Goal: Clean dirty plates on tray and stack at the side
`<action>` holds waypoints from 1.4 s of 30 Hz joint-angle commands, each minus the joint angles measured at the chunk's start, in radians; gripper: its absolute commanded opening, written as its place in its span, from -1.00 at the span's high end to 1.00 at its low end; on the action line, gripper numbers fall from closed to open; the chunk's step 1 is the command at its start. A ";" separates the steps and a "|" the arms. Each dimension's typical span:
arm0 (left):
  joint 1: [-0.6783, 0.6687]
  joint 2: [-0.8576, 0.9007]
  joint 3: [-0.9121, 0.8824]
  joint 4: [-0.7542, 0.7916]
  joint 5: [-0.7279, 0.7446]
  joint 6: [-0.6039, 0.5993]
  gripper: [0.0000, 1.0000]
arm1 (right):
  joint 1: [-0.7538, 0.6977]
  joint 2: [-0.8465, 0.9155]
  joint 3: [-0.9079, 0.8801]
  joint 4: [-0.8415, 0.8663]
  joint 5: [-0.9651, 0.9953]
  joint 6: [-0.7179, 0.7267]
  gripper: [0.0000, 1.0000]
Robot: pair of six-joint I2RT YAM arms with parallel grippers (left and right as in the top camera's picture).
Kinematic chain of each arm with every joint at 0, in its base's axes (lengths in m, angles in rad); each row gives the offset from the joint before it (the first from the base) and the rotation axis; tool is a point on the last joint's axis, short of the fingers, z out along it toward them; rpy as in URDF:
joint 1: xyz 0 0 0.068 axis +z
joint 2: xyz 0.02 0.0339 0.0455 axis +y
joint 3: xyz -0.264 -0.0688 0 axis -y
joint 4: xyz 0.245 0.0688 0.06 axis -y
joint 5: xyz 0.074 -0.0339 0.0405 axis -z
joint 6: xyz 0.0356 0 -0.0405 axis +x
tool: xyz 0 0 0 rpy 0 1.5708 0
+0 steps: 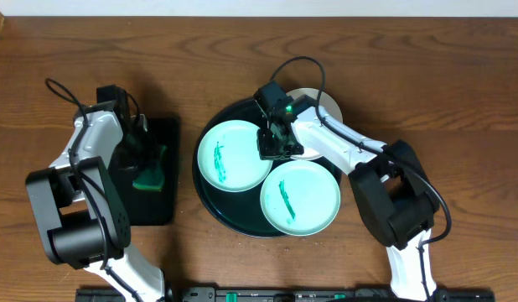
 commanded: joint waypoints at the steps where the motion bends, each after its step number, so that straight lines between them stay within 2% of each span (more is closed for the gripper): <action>1: 0.000 0.014 -0.034 0.018 0.011 0.002 0.85 | 0.007 0.035 0.009 0.000 0.008 -0.015 0.94; 7: 0.000 0.013 -0.032 0.025 0.011 -0.003 0.85 | 0.007 0.035 0.010 0.001 0.008 -0.015 0.95; 14: -0.001 -0.042 0.097 -0.127 0.019 -0.036 0.86 | 0.003 0.035 0.019 -0.003 -0.008 -0.021 0.98; 19: -0.006 -0.142 0.170 -0.202 0.092 -0.059 0.86 | -0.005 0.035 0.024 -0.003 -0.034 -0.049 0.98; 21: -0.012 -0.192 0.177 -0.206 0.122 -0.060 0.85 | -0.008 0.035 0.024 -0.003 -0.046 -0.049 0.98; 26: -0.018 -0.280 0.176 -0.210 0.095 -0.078 0.86 | -0.014 0.035 0.024 -0.003 -0.048 -0.049 0.98; 30: -0.018 -0.282 0.175 -0.219 0.027 -0.089 0.85 | -0.014 0.035 0.024 -0.003 -0.048 -0.049 0.98; 42: -0.024 -0.278 0.175 -0.212 0.018 -0.114 0.86 | -0.014 0.035 0.024 -0.002 -0.048 -0.048 0.98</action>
